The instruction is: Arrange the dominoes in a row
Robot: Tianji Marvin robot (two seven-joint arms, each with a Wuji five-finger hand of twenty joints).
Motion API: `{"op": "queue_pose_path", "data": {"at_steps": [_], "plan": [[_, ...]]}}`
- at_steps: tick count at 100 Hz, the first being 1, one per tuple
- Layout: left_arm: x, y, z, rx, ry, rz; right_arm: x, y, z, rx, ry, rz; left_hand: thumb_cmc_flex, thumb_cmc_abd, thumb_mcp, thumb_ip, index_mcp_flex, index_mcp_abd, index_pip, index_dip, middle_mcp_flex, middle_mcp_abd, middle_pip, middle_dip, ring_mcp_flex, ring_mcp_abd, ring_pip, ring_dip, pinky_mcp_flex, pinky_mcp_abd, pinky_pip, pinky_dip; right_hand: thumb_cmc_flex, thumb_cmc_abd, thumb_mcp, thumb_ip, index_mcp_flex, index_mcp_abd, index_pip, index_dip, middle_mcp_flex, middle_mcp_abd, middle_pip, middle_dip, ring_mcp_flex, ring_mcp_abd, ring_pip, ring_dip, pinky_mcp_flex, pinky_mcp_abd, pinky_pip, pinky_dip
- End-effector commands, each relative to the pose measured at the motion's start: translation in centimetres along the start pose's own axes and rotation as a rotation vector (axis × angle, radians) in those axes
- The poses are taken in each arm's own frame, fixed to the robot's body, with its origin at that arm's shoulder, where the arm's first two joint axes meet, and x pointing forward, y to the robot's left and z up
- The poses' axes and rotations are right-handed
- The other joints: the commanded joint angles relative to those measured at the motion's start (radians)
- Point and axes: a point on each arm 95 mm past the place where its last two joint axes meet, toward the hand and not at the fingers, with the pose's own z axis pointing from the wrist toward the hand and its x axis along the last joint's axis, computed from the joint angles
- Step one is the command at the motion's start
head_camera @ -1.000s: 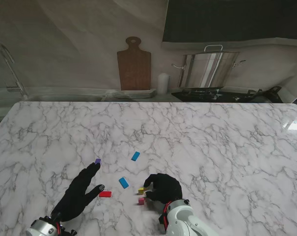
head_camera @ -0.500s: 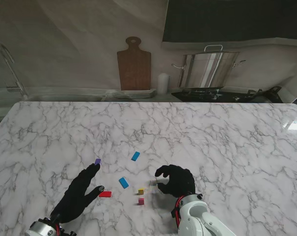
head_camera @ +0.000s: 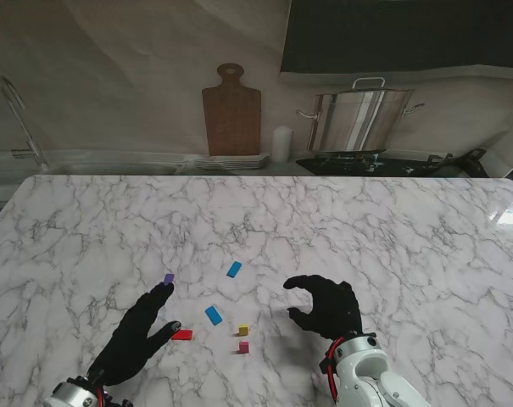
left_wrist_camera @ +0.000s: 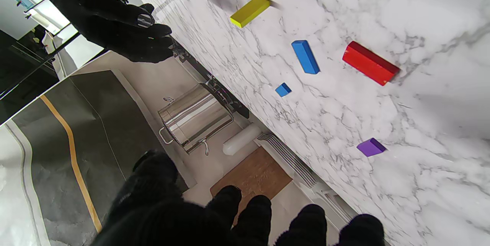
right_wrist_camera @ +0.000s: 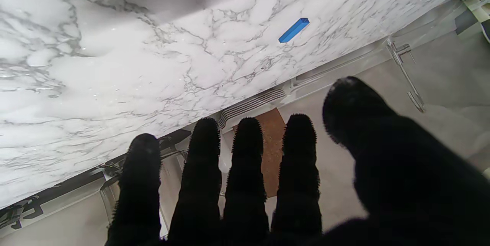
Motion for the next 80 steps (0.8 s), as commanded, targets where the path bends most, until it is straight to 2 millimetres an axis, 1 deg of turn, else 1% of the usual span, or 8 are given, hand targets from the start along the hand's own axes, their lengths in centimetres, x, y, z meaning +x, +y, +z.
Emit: {"op": "queue_pose_path", "data": {"at_steps": [1,8,27,38,45,55,67,80], "plan": [[0.2,0.4,-0.1,-0.021,0.004,-0.002,0.1,0.0,-0.6,-0.001,0.010,0.015,0.015,0.017,-0.010,0.023,-0.024,-0.009,-0.020,-0.015,-0.030,-0.010,-0.007,-0.005,-0.022,-0.029,-0.006,-0.014,0.001,-0.022,0.003,0.012,-0.041,0.034,-0.024,0.034,-0.043,-0.015,-0.018,-0.028,-0.031,0.004,-0.040,-0.024,0.017,-0.025,-0.058,-0.026,-0.022,0.022,-0.044,-0.030],[0.2,0.5,0.0,-0.024,0.005,0.000,0.1,0.1,-0.9,-0.015,0.028,0.035,0.016,0.018,-0.009,0.023,-0.024,-0.009,-0.020,-0.015,-0.030,-0.010,-0.007,-0.004,-0.022,-0.028,-0.006,-0.014,0.001,-0.022,0.003,0.012,-0.050,0.067,-0.046,0.037,-0.062,-0.017,-0.026,-0.040,-0.049,0.004,-0.069,-0.048,0.005,-0.033,-0.114,-0.054,-0.038,0.026,-0.116,-0.078],[0.3,0.8,0.1,-0.032,0.008,0.003,0.4,0.2,-1.8,-0.043,0.052,0.091,0.016,0.018,-0.009,0.023,-0.024,-0.012,-0.019,-0.012,-0.030,-0.011,-0.006,-0.003,-0.022,-0.028,-0.006,-0.014,0.002,-0.022,0.003,0.012,-0.057,0.109,-0.086,0.044,-0.092,-0.015,-0.040,-0.054,-0.099,0.011,-0.114,-0.088,-0.045,-0.052,-0.219,-0.118,-0.085,0.021,-0.255,-0.202],[0.3,1.0,0.2,-0.037,0.007,0.008,0.6,0.0,-2.1,-0.052,0.059,0.128,0.017,0.018,-0.009,0.023,-0.024,-0.015,-0.019,-0.010,-0.030,-0.011,-0.006,-0.003,-0.022,-0.028,-0.006,-0.013,0.002,-0.023,0.003,0.012,-0.074,0.205,-0.164,0.056,-0.145,-0.015,-0.072,-0.067,-0.147,0.018,-0.149,-0.120,-0.100,-0.064,-0.268,-0.157,-0.128,0.008,-0.343,-0.316],[0.3,1.1,0.3,-0.039,0.007,0.010,0.8,-0.1,-2.2,-0.057,0.060,0.146,0.018,0.017,-0.008,0.024,-0.024,-0.018,-0.017,-0.008,-0.029,-0.009,-0.005,-0.001,-0.021,-0.028,-0.005,-0.012,0.002,-0.022,0.003,0.012,-0.081,0.277,-0.222,0.066,-0.203,-0.012,-0.100,-0.072,-0.195,0.015,-0.160,-0.132,-0.151,-0.072,-0.290,-0.174,-0.161,-0.008,-0.377,-0.366],[0.1,1.4,0.6,-0.040,0.012,0.020,1.0,-0.4,-2.4,-0.061,0.053,0.175,0.018,0.015,-0.009,0.024,-0.024,-0.025,-0.015,-0.002,-0.028,-0.010,-0.002,0.004,-0.021,-0.027,-0.003,-0.009,0.002,-0.022,0.004,0.014,-0.075,0.356,-0.298,0.081,-0.267,-0.005,-0.132,-0.072,-0.249,0.010,-0.163,-0.140,-0.204,-0.078,-0.304,-0.182,-0.191,-0.026,-0.392,-0.383],[-0.1,1.8,1.0,-0.056,0.016,0.021,1.2,-0.7,-2.5,-0.075,0.056,0.202,0.008,0.014,-0.012,0.023,-0.029,-0.038,-0.021,-0.004,-0.030,-0.012,-0.005,0.005,-0.022,-0.026,-0.004,-0.007,0.001,-0.021,0.004,0.016,-0.073,0.395,-0.349,0.090,-0.306,-0.001,-0.177,-0.081,-0.288,-0.007,-0.177,-0.155,-0.242,-0.093,-0.320,-0.189,-0.205,-0.039,-0.408,-0.381],[-0.1,2.2,1.2,-0.076,0.018,0.030,1.5,-1.3,-2.7,-0.073,0.066,0.230,-0.004,0.017,-0.012,0.024,-0.028,-0.045,-0.031,-0.018,-0.033,-0.011,-0.012,-0.005,-0.023,-0.030,-0.008,-0.011,0.000,-0.021,0.002,0.014,-0.082,0.418,-0.386,0.093,-0.332,-0.006,-0.264,-0.129,-0.334,-0.025,-0.206,-0.188,-0.304,-0.117,-0.349,-0.212,-0.228,-0.050,-0.445,-0.384]]}}
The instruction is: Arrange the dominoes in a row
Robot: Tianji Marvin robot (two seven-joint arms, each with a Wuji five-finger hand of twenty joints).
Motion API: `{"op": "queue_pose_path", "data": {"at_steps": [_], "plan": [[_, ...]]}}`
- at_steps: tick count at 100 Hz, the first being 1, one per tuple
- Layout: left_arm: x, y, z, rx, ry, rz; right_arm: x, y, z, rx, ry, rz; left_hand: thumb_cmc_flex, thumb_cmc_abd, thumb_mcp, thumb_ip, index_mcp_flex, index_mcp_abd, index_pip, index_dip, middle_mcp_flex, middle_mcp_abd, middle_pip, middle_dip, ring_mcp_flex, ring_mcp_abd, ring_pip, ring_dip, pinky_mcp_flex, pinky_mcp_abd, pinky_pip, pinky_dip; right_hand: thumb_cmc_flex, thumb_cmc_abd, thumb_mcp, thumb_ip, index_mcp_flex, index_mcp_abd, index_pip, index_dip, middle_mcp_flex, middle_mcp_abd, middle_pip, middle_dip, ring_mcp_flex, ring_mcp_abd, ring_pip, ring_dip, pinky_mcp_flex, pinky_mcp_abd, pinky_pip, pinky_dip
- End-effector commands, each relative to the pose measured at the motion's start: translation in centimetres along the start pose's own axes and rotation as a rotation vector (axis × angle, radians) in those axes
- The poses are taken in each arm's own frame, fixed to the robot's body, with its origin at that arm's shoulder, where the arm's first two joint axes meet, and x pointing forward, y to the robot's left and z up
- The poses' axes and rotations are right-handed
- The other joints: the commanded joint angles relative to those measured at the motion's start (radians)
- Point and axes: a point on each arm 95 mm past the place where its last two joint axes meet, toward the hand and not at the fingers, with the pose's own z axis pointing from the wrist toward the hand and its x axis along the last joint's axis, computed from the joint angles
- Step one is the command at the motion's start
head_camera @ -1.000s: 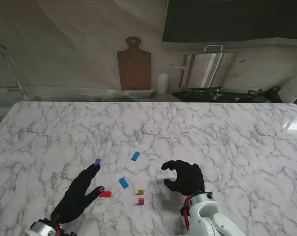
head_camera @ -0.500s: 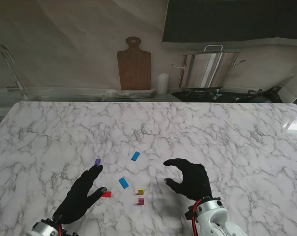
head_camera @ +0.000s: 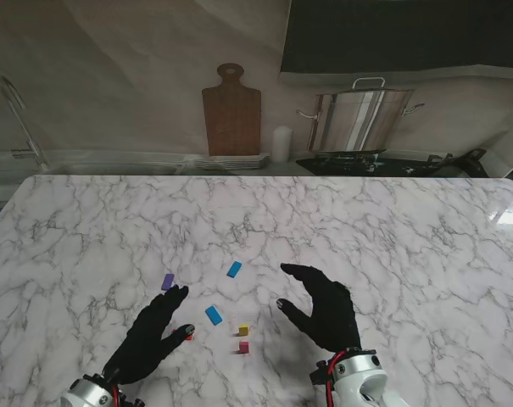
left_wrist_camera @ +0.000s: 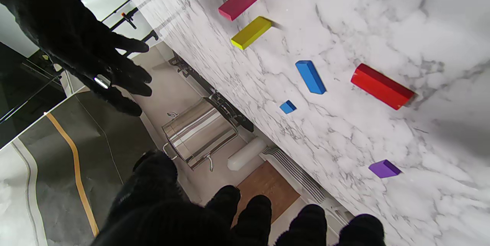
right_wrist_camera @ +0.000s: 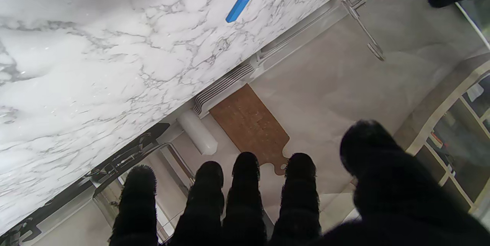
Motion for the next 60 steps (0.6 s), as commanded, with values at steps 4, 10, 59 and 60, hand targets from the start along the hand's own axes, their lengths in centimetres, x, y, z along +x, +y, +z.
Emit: {"op": "queue_pose_path", "data": {"at_steps": [4,10,59,60], "plan": [[-0.1,0.7,0.0,-0.034,-0.001,0.010,0.0,-1.1,-0.5,0.021,0.006,0.022,-0.014,0.016,-0.007,0.026,-0.025,-0.034,-0.033,-0.048,-0.034,-0.011,-0.012,-0.029,-0.023,-0.031,-0.009,-0.022,0.001,-0.022,0.000,0.007,-0.041,0.046,-0.042,0.021,-0.061,-0.015,-0.048,-0.034,-0.053,-0.032,-0.035,-0.021,-0.055,-0.044,-0.039,-0.035,-0.037,-0.033,-0.031,-0.015],[-0.1,0.8,0.1,-0.033,0.003,0.017,0.0,-1.4,-0.6,0.035,0.014,0.023,-0.022,0.021,-0.009,0.025,-0.026,-0.038,-0.033,-0.060,-0.038,-0.012,-0.017,-0.041,-0.024,-0.033,-0.010,-0.027,0.001,-0.024,-0.001,0.004,-0.057,0.060,-0.061,0.020,-0.080,-0.023,-0.059,-0.037,-0.072,-0.036,-0.041,-0.024,-0.077,-0.036,-0.044,-0.038,-0.054,-0.026,-0.045,-0.019],[-0.4,-0.5,1.4,-0.059,0.038,0.179,-0.1,-1.8,-1.2,0.044,0.034,0.053,0.002,-0.068,-0.004,0.024,-0.029,-0.027,0.015,0.160,-0.013,0.000,0.032,0.159,-0.012,-0.011,0.024,0.111,-0.011,-0.011,0.066,0.121,-0.068,0.102,-0.154,0.027,-0.118,-0.036,-0.089,0.010,-0.133,-0.039,-0.048,-0.020,-0.126,-0.036,-0.051,-0.032,-0.078,-0.024,-0.072,-0.004],[-0.4,-0.6,1.5,-0.062,0.040,0.189,-0.1,-1.8,-1.2,0.044,0.033,0.054,0.001,-0.071,-0.004,0.024,-0.031,-0.028,0.020,0.173,-0.012,0.000,0.033,0.167,-0.013,-0.011,0.025,0.125,-0.014,-0.011,0.072,0.138,-0.067,0.102,-0.154,0.027,-0.116,-0.036,-0.089,0.011,-0.132,-0.040,-0.047,-0.019,-0.126,-0.036,-0.051,-0.032,-0.077,-0.024,-0.071,-0.003]]}}
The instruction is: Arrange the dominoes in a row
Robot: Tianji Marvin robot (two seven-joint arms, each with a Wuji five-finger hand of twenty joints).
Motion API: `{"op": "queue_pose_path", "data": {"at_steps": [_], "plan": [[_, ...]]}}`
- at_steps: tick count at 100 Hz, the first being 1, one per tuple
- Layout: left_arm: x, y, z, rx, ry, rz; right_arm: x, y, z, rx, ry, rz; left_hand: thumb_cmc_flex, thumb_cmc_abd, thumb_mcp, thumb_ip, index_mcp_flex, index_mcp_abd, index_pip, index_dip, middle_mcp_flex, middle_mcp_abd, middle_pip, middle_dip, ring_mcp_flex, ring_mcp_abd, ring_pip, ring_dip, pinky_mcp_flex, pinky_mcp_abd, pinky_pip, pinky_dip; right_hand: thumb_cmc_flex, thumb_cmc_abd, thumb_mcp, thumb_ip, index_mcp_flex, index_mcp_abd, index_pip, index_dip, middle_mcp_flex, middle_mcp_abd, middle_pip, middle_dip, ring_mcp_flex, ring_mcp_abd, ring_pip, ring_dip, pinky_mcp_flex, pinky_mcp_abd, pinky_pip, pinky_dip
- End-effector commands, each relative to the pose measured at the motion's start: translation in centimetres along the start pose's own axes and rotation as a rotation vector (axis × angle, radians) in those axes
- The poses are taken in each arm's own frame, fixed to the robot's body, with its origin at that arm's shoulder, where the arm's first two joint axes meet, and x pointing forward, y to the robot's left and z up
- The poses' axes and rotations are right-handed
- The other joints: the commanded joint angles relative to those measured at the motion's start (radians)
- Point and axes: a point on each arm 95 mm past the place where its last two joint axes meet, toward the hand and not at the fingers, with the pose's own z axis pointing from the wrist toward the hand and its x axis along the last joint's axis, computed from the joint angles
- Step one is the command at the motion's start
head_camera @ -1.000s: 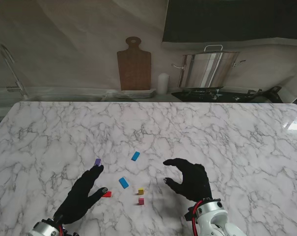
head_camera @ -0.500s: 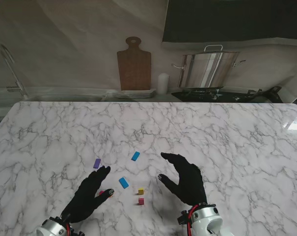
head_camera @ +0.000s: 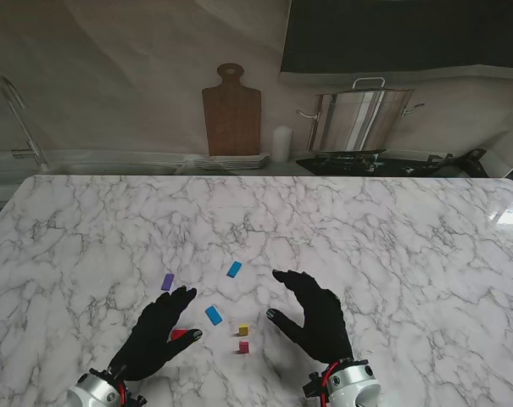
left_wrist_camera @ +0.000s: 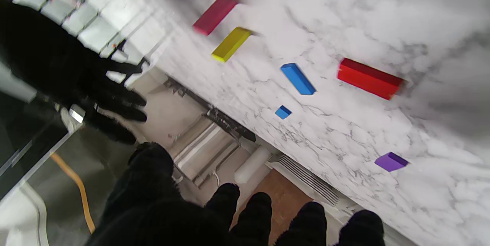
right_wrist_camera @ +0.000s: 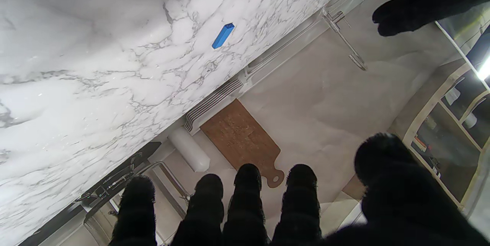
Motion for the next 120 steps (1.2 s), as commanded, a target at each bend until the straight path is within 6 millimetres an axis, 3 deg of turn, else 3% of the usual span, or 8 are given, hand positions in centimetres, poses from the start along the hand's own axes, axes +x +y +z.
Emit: {"op": "queue_pose_path", "data": {"at_steps": [1,19,36,76,84,88,108,120], "plan": [[-0.2,-0.9,0.5,-0.021,0.019,0.054,0.0,0.0,-0.2,-0.001,-0.004,0.008,0.017,-0.013,-0.003,0.024,-0.031,-0.018,0.019,0.055,-0.010,-0.001,0.015,0.050,-0.012,-0.010,0.013,0.053,-0.015,-0.011,0.033,0.069,-0.015,0.026,-0.020,0.026,-0.046,-0.035,-0.026,0.020,-0.034,-0.019,-0.019,0.003,-0.028,-0.029,-0.031,-0.031,-0.015,-0.024,-0.011,0.009],[-1.0,-2.4,2.3,-0.078,0.064,0.240,0.0,0.3,-0.3,-0.007,-0.009,0.019,0.021,-0.046,0.001,0.023,-0.009,-0.027,0.049,0.104,0.037,0.004,0.032,0.084,-0.011,-0.007,0.055,0.212,-0.035,-0.019,0.112,0.278,-0.004,0.024,-0.023,0.028,-0.043,-0.035,-0.023,0.036,-0.036,-0.017,-0.014,0.011,-0.024,-0.027,-0.027,-0.027,-0.009,-0.025,-0.001,0.024],[-1.9,-3.2,3.7,-0.127,0.081,0.404,0.0,0.4,-0.3,-0.008,-0.012,0.024,0.036,-0.077,0.005,0.022,0.052,-0.023,0.081,0.122,0.099,0.008,0.069,0.107,0.033,0.010,0.128,0.294,-0.002,-0.012,0.152,0.371,0.001,0.024,-0.026,0.029,-0.042,-0.035,-0.022,0.049,-0.036,-0.014,-0.010,0.018,-0.022,-0.026,-0.026,-0.023,-0.004,-0.025,0.006,0.038],[-3.0,-3.2,6.6,-0.217,0.108,0.568,-0.1,0.7,-0.3,-0.009,-0.022,0.038,0.147,-0.198,0.046,0.030,0.085,-0.145,0.125,0.149,0.098,0.000,0.192,0.118,0.055,0.029,0.220,0.315,0.068,-0.010,0.165,0.422,0.011,0.024,-0.031,0.030,-0.035,-0.032,-0.018,0.074,-0.033,-0.014,-0.005,0.026,-0.017,-0.026,-0.025,-0.020,0.009,-0.027,0.011,0.062],[-3.1,-2.9,7.2,-0.232,0.118,0.585,-0.2,0.8,-0.3,-0.009,-0.025,0.041,0.148,-0.229,0.070,0.033,0.088,-0.157,0.145,0.165,0.096,-0.004,0.211,0.112,0.059,0.032,0.238,0.316,0.078,-0.010,0.171,0.429,0.012,0.024,-0.032,0.031,-0.035,-0.031,-0.017,0.078,-0.032,-0.015,-0.004,0.027,-0.016,-0.026,-0.025,-0.020,0.015,-0.027,0.014,0.067],[-3.0,-2.7,7.5,-0.241,0.122,0.590,-0.2,0.8,-0.3,-0.008,-0.025,0.043,0.104,-0.257,0.161,0.016,0.094,-0.160,0.155,0.178,0.095,-0.004,0.224,0.100,0.059,0.033,0.251,0.309,0.080,-0.010,0.176,0.433,0.014,0.024,-0.031,0.031,-0.034,-0.032,-0.016,0.080,-0.031,-0.013,-0.003,0.028,-0.015,-0.025,-0.025,-0.020,0.015,-0.027,0.015,0.069],[-3.2,-2.1,8.9,-0.273,0.149,0.652,-0.2,0.8,-0.4,-0.002,-0.025,0.048,0.082,-0.279,0.209,0.009,0.141,-0.163,0.256,0.227,0.115,-0.006,0.246,0.109,0.069,0.035,0.281,0.320,0.084,-0.010,0.220,0.439,0.017,0.025,-0.033,0.031,-0.032,-0.031,-0.013,0.089,-0.029,-0.015,-0.001,0.029,-0.013,-0.026,-0.024,-0.020,0.020,-0.027,0.019,0.078],[-3.6,-1.8,9.5,-0.286,0.156,0.689,-0.2,0.9,-0.4,-0.001,-0.027,0.051,0.060,-0.320,0.311,-0.001,0.130,-0.175,0.363,0.284,0.121,-0.009,0.260,0.109,0.077,0.037,0.299,0.319,0.059,-0.014,0.321,0.408,0.020,0.025,-0.034,0.032,-0.030,-0.031,-0.011,0.095,-0.028,-0.013,0.000,0.030,-0.012,-0.027,-0.024,-0.020,0.022,-0.027,0.020,0.083]]}}
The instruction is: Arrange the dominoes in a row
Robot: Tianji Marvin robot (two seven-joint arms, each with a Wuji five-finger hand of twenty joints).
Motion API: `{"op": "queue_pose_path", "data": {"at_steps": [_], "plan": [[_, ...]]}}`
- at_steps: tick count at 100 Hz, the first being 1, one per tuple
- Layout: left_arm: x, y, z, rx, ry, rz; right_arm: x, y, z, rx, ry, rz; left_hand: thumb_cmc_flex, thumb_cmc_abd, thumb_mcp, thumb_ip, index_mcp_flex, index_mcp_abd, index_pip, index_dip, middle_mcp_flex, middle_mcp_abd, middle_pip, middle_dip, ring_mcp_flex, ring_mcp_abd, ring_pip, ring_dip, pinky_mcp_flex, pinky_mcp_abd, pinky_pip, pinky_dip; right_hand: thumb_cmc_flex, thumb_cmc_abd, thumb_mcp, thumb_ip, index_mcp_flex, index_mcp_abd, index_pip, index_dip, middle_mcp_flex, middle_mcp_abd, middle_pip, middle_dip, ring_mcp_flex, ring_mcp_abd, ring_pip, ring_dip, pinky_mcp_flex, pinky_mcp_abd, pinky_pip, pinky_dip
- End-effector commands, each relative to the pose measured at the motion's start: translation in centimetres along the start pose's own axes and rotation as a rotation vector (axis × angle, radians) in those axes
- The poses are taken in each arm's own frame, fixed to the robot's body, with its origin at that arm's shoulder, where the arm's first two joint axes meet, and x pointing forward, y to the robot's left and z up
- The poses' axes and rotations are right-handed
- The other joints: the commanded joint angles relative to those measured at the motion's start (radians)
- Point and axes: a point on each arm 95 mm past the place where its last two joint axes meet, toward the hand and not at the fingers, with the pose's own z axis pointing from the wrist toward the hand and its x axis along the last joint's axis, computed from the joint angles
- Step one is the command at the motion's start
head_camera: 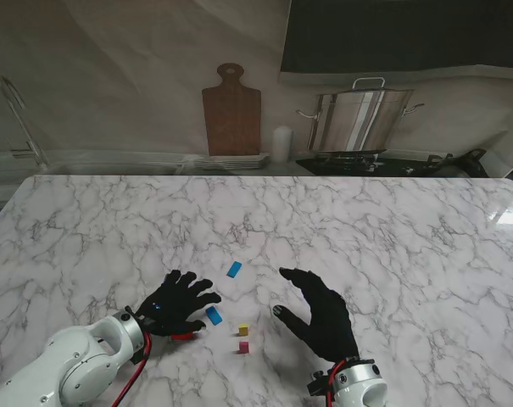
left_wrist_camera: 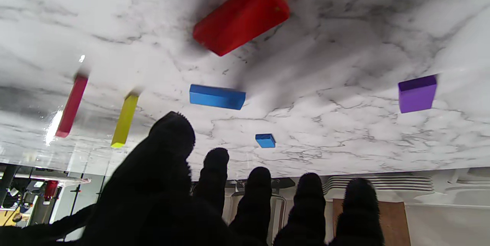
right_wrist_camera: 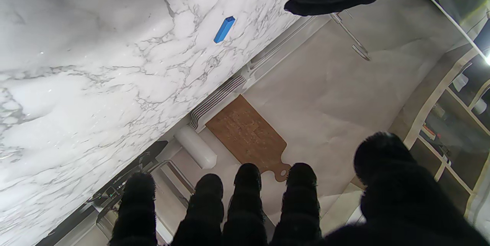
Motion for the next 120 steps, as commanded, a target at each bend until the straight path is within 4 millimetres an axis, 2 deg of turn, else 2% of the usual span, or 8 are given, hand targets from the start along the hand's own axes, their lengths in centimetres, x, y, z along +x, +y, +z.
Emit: {"op": "queue_pose_path", "data": {"at_steps": [1,19,22,62,76,104,109,120], "plan": [[-0.3,0.5,0.2,-0.023,0.002,-0.002,0.1,-0.1,-0.2,0.003,-0.002,0.007,-0.005,-0.048,0.067,-0.002,-0.007,-0.027,0.050,0.033,0.003,-0.010,0.016,-0.004,0.004,0.026,0.011,0.014,-0.021,-0.010,0.061,-0.009,0.009,0.025,-0.022,0.031,-0.030,-0.031,-0.009,0.022,-0.027,-0.014,0.000,0.005,-0.012,-0.027,-0.024,-0.020,-0.002,-0.027,0.007,0.014],[-0.6,1.1,0.8,-0.032,0.021,0.036,0.1,0.0,-0.2,0.009,-0.004,0.011,0.003,-0.123,0.213,-0.020,-0.027,-0.080,0.096,0.020,0.006,-0.028,0.036,-0.007,0.021,0.020,0.032,0.013,-0.059,-0.017,0.225,-0.056,0.012,0.026,-0.024,0.032,-0.030,-0.029,-0.007,0.027,-0.028,-0.013,0.000,0.006,-0.011,-0.027,-0.024,-0.020,0.004,-0.028,0.011,0.022],[-0.7,1.1,0.8,-0.032,0.026,0.042,0.1,0.0,-0.2,0.010,-0.004,0.011,-0.003,-0.131,0.239,-0.027,-0.028,-0.083,0.086,-0.016,0.003,-0.028,0.039,-0.011,0.023,0.019,0.035,0.010,-0.066,-0.018,0.262,-0.099,0.013,0.026,-0.024,0.032,-0.030,-0.029,-0.007,0.028,-0.028,-0.015,0.000,0.006,-0.011,-0.027,-0.024,-0.020,0.005,-0.027,0.012,0.023],[-0.3,1.3,1.9,-0.050,0.063,0.076,0.2,0.0,-0.3,0.024,-0.005,0.014,0.009,-0.137,0.250,-0.029,0.052,-0.088,0.148,-0.011,0.012,-0.030,0.048,-0.013,0.031,0.016,0.048,0.009,-0.073,-0.019,0.311,-0.127,0.017,0.029,-0.028,0.032,-0.030,-0.024,-0.002,0.040,-0.031,-0.014,0.000,0.006,-0.012,-0.027,-0.024,-0.021,0.013,-0.027,0.024,0.039],[-0.4,1.6,2.1,-0.055,0.059,0.094,0.2,0.0,-0.4,0.026,-0.007,0.018,0.017,-0.164,0.302,-0.035,0.062,-0.088,0.183,-0.014,0.013,-0.029,0.054,-0.014,0.038,0.014,0.057,0.010,-0.069,-0.017,0.333,-0.144,0.019,0.030,-0.029,0.032,-0.029,-0.025,0.001,0.043,-0.031,-0.013,0.000,0.006,-0.012,-0.028,-0.024,-0.021,0.014,-0.028,0.029,0.045],[-0.5,2.2,2.6,-0.054,0.049,0.094,0.2,0.1,-0.4,0.032,-0.009,0.024,0.016,-0.181,0.354,-0.045,0.027,-0.101,0.443,0.163,0.022,-0.035,0.080,-0.001,0.047,0.008,0.083,0.018,-0.071,-0.019,0.381,-0.167,0.020,0.032,-0.032,0.033,-0.033,-0.023,0.002,0.049,-0.035,-0.012,0.000,0.006,-0.013,-0.029,-0.024,-0.021,0.015,-0.028,0.033,0.054],[-0.4,2.3,2.7,-0.054,0.050,0.091,0.2,0.1,-0.4,0.033,-0.009,0.024,0.021,-0.192,0.343,-0.058,0.016,-0.101,0.487,0.208,0.023,-0.034,0.083,0.001,0.048,0.008,0.085,0.018,-0.071,-0.019,0.384,-0.170,0.021,0.033,-0.033,0.033,-0.033,-0.022,0.002,0.050,-0.035,-0.013,0.000,0.006,-0.013,-0.028,-0.024,-0.021,0.015,-0.028,0.034,0.056],[-0.3,2.4,2.8,-0.058,0.054,0.083,0.2,0.1,-0.4,0.033,-0.010,0.026,0.004,-0.185,0.336,-0.055,0.000,-0.090,0.490,0.226,0.024,-0.037,0.086,0.004,0.049,0.007,0.086,0.018,-0.072,-0.019,0.385,-0.172,0.022,0.034,-0.034,0.033,-0.033,-0.022,0.003,0.053,-0.035,-0.014,0.001,0.007,-0.013,-0.029,-0.024,-0.020,0.016,-0.028,0.035,0.059]]}}
